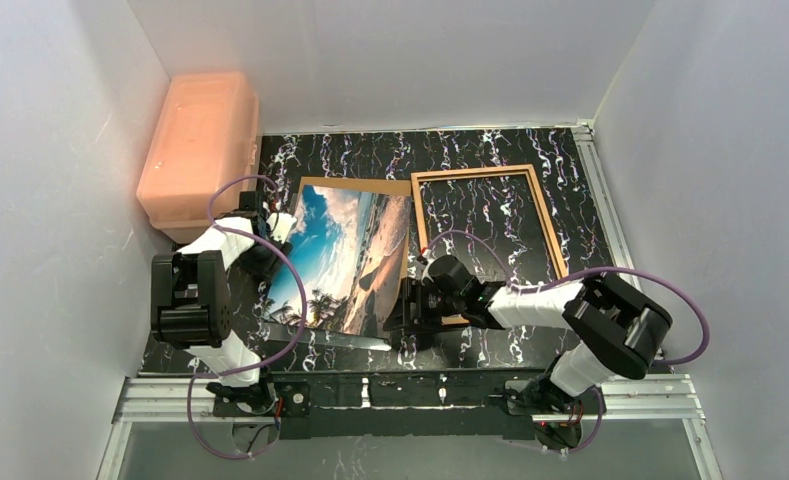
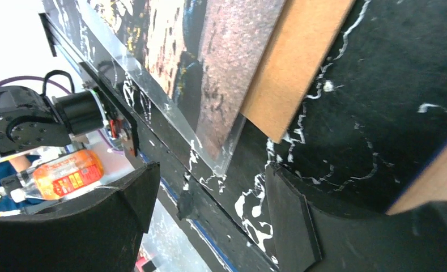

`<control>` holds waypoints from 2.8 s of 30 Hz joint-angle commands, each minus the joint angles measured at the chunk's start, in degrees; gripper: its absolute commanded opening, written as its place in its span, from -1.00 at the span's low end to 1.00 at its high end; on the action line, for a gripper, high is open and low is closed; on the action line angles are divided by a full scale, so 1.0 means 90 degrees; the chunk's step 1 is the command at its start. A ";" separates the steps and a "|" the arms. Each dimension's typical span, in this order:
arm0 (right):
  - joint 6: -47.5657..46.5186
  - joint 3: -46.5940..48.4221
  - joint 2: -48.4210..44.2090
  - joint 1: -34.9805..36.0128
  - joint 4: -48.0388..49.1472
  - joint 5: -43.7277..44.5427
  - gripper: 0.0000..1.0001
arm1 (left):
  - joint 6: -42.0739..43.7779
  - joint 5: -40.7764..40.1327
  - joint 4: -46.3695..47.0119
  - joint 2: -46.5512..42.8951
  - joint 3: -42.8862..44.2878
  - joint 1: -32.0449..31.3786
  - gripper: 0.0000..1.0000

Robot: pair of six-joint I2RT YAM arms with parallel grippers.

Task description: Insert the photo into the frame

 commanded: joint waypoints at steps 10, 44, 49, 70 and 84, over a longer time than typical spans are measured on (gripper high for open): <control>0.1396 -0.0783 0.0150 0.0858 0.1644 0.1942 0.52 | -0.0357 0.0450 -0.0705 -0.0172 -0.0052 -0.0044 0.06; 0.1072 -0.0862 0.0463 0.0363 0.4623 0.0451 0.51 | -0.0358 0.0768 -0.0740 -0.0249 -0.0018 -0.0044 0.04; 0.1208 -0.0771 0.0943 0.0360 0.4886 0.0253 0.54 | -0.0383 0.0802 -0.0783 -0.0254 0.0022 -0.0044 0.03; 0.0293 -0.0269 0.0292 0.0769 0.1026 0.1479 0.55 | -0.0455 0.1171 -0.1219 -0.0278 0.0219 -0.0044 0.01; 0.0312 -0.0374 0.0193 0.0806 0.1122 0.1668 0.55 | 0.1314 -0.0519 -0.1264 -0.1552 0.0477 0.0210 0.06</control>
